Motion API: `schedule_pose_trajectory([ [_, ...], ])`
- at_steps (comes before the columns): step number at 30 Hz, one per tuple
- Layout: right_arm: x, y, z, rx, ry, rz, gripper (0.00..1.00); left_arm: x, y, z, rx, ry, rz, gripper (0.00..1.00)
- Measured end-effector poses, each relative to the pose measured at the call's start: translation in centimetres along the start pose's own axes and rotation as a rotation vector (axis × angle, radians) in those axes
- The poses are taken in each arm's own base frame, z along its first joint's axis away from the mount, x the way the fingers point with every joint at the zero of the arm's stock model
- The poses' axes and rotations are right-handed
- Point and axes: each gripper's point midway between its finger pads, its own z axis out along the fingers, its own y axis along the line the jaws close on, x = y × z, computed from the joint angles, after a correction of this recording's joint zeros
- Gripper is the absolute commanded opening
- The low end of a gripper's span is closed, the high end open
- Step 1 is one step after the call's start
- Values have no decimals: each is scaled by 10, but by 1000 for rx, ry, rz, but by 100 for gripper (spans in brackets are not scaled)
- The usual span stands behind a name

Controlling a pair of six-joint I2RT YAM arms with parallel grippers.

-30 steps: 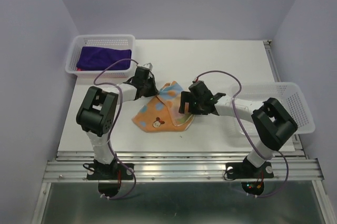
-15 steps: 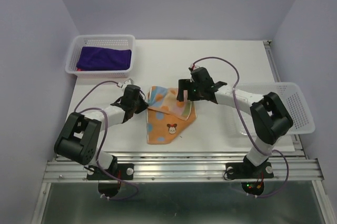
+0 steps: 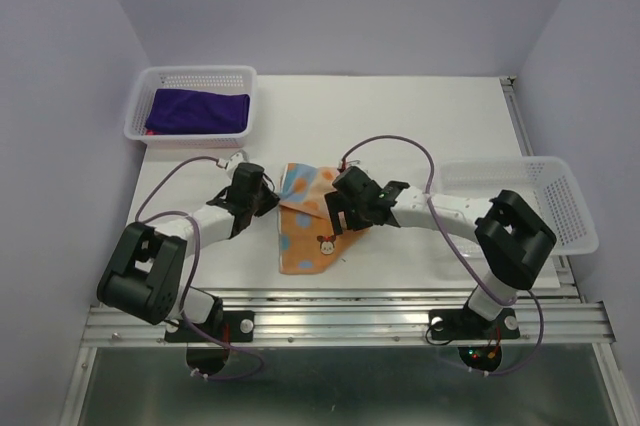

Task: Fold and stack the towels
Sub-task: Flatten out the crumpled towel

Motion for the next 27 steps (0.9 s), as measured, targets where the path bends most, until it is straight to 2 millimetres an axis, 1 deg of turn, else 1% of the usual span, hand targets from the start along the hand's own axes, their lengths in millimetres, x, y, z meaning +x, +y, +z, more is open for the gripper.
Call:
schedule_pose_trajectory([
  [2,8,-2,3,33,18,-19,75,3,3,-2,-3,2,-3,0],
  [6,17,-10,9,100,43,-41,74,3,4,-4,-1,1,-6,0],
  [8,18,-13,9,116,43,-46,72,2,3,-4,3,-2,-7,0],
  [14,11,-12,9,141,16,-51,68,2,0,-6,11,-3,-4,0],
  [19,5,-13,15,169,4,-56,64,3,1,-8,14,-5,-4,0],
  [21,5,-14,18,181,4,-60,57,2,1,-9,17,-8,-5,0],
  [23,5,-15,20,190,5,-60,54,1,-1,-9,22,-11,-5,0],
  [24,4,-15,20,194,1,-61,47,1,-1,-9,22,-11,-6,0],
  [25,1,-15,20,200,-6,-64,43,1,-1,-9,22,-11,-5,0],
  [27,-2,-15,20,208,-18,-66,38,1,-1,-9,23,-12,-5,0],
])
